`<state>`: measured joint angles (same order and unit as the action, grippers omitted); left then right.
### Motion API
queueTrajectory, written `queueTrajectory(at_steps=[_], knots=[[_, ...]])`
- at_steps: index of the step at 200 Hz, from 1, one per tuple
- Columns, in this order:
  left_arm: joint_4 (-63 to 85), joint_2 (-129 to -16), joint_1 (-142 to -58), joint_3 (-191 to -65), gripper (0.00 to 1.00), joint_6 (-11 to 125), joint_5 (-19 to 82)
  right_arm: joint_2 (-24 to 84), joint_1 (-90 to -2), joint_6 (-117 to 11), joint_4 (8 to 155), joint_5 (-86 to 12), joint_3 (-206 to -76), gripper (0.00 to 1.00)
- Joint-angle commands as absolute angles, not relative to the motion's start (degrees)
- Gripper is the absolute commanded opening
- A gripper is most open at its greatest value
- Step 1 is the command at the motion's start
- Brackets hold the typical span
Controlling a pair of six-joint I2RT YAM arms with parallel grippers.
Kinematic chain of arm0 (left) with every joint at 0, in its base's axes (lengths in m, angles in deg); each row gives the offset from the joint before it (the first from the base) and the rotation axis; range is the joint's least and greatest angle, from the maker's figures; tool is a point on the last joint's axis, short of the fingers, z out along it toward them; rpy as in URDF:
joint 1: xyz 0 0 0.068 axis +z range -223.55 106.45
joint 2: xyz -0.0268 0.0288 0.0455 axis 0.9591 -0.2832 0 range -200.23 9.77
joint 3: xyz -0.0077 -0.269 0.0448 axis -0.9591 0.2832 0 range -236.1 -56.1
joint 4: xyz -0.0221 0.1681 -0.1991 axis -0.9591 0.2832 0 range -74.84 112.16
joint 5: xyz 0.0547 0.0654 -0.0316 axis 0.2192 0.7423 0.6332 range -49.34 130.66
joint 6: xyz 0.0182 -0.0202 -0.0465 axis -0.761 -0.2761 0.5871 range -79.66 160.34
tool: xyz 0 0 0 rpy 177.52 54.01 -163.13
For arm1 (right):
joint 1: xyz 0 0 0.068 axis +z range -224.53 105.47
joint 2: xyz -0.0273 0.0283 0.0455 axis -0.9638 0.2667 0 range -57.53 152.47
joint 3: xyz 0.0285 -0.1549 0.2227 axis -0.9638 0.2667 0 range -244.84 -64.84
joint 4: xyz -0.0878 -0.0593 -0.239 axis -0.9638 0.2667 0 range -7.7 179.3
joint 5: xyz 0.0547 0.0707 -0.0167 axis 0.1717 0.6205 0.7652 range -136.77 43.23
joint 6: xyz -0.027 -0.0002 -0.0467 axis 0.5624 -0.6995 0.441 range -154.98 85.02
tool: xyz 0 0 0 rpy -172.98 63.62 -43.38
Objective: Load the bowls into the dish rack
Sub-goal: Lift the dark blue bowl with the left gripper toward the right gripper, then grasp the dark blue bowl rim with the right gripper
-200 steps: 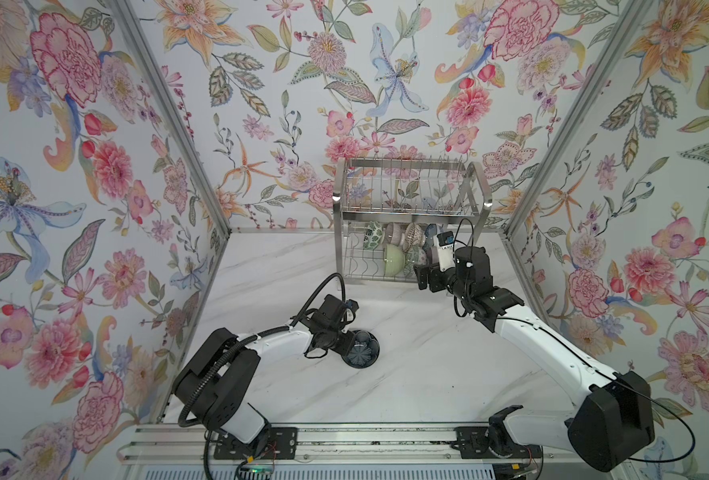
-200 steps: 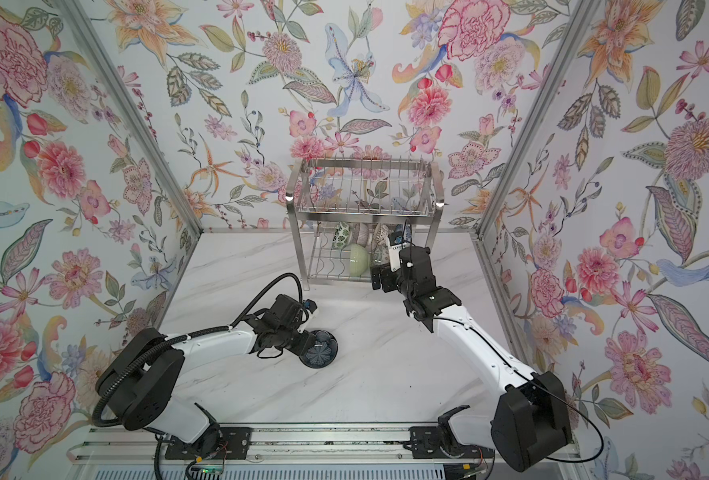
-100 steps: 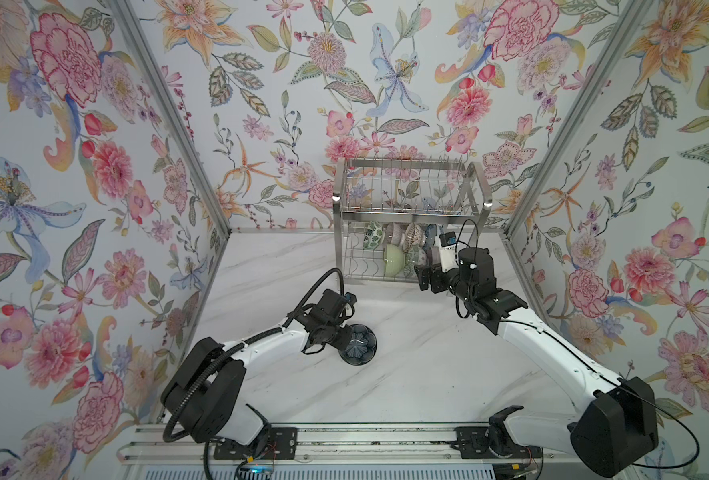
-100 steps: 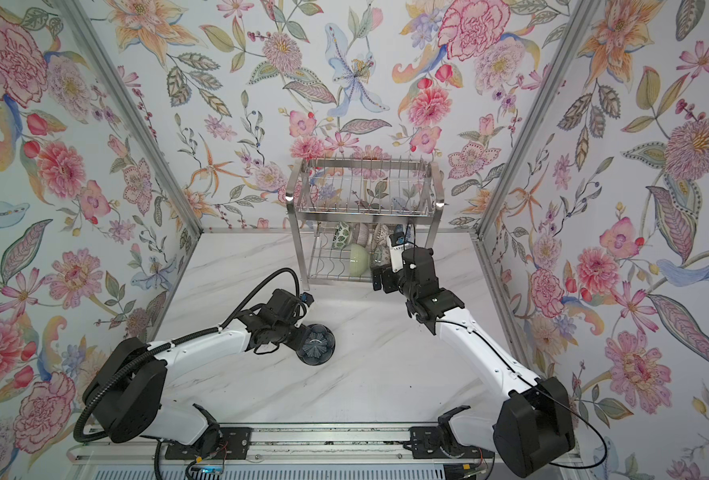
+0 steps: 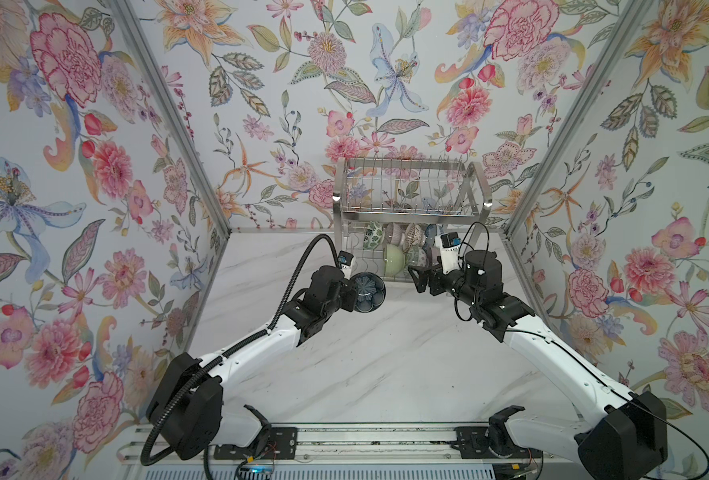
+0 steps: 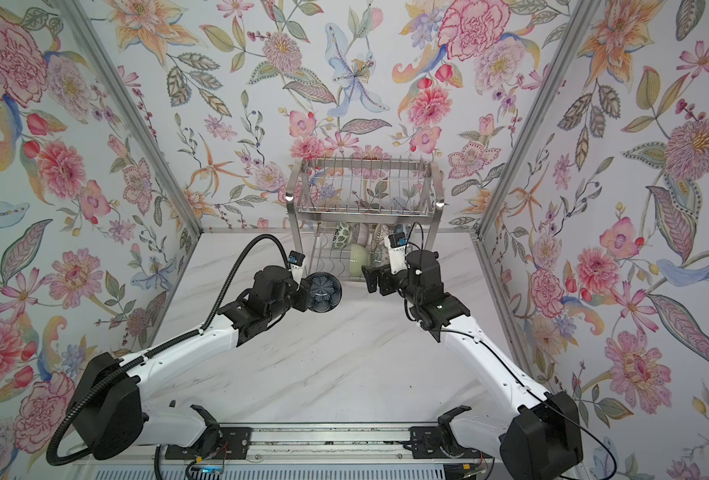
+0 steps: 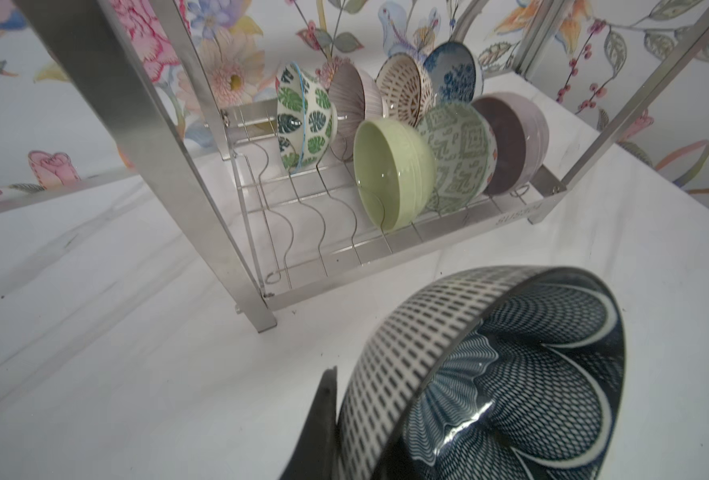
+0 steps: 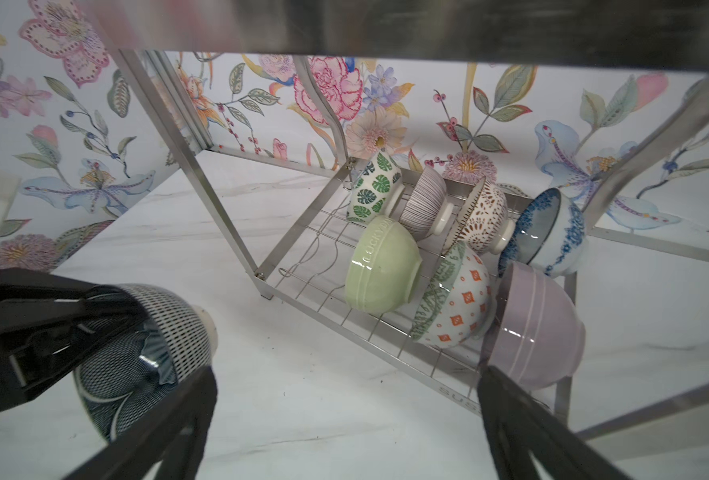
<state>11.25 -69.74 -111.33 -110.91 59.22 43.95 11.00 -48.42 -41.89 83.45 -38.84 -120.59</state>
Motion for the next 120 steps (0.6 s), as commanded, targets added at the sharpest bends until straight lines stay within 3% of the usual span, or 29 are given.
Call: queueTrajectory(at_steps=[1,61,83,120], knots=[[0.23,-69.24,-110.91,-114.53,0.00,59.02,45.86,9.58,-46.91,-45.06,79.95,-34.47,-119.62,0.99],[-7.13,-71.70,-111.08,-116.06,0.00,60.77,43.58,14.19,-42.47,-48.86,76.04,-36.09,-121.33,0.93],[-9.52,-71.88,-111.16,-115.28,0.00,61.40,43.13,16.71,-41.93,-53.53,72.98,-37.12,-122.07,0.80],[-12.17,-71.81,-111.08,-114.45,0.00,62.06,42.93,20.63,-39.94,-55.66,72.48,-40.99,-124.60,0.50]])
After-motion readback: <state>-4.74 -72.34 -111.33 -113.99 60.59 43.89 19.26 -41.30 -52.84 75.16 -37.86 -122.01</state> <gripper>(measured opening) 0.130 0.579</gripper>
